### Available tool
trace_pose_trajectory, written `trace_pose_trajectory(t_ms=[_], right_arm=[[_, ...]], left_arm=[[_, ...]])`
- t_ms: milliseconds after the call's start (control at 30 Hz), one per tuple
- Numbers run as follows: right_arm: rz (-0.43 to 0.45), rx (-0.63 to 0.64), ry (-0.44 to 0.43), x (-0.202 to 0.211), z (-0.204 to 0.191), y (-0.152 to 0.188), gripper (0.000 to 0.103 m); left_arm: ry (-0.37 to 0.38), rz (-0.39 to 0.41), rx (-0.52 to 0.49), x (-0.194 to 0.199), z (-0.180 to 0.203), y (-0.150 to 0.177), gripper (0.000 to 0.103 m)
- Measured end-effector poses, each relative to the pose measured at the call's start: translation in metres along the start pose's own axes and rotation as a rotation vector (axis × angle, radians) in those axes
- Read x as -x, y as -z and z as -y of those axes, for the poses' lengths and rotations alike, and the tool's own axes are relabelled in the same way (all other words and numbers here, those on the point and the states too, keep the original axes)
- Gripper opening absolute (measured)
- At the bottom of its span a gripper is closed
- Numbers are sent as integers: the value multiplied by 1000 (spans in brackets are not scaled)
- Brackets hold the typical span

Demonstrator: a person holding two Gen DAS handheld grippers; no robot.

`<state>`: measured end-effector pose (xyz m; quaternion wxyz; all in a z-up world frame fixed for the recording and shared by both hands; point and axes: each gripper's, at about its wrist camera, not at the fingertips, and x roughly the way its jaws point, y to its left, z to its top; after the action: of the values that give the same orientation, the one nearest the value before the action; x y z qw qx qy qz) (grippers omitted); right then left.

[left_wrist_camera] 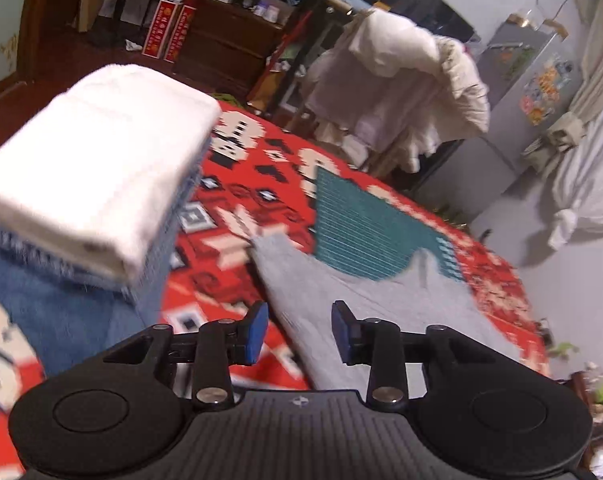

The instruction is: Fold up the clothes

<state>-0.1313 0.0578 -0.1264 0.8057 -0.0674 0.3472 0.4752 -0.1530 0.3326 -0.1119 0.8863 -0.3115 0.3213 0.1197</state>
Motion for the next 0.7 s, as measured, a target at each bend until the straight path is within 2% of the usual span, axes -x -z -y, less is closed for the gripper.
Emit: trace_pose_trajectory(t_ms=[67,167,267,367,633,700], right_arm=[[15,-10,22,7,5,2,50],[49,-1,57,21,8,6,65],[72,23,75,33,5,11,70],[94,47,91,44,2,15,80],[129,43,105,70,-3,26,91],[142,37,112,75,-3,27,96]], left_arm=[[17,2,-26,10,10,14,38],[27,-3,-64,22,23,33,45],[51,-10,-70,31,31,49,49],[44,3,-103,41,37,64,53],[8,39,-193,65,41,87,53],[-2,40,-209,70,41,92,50]])
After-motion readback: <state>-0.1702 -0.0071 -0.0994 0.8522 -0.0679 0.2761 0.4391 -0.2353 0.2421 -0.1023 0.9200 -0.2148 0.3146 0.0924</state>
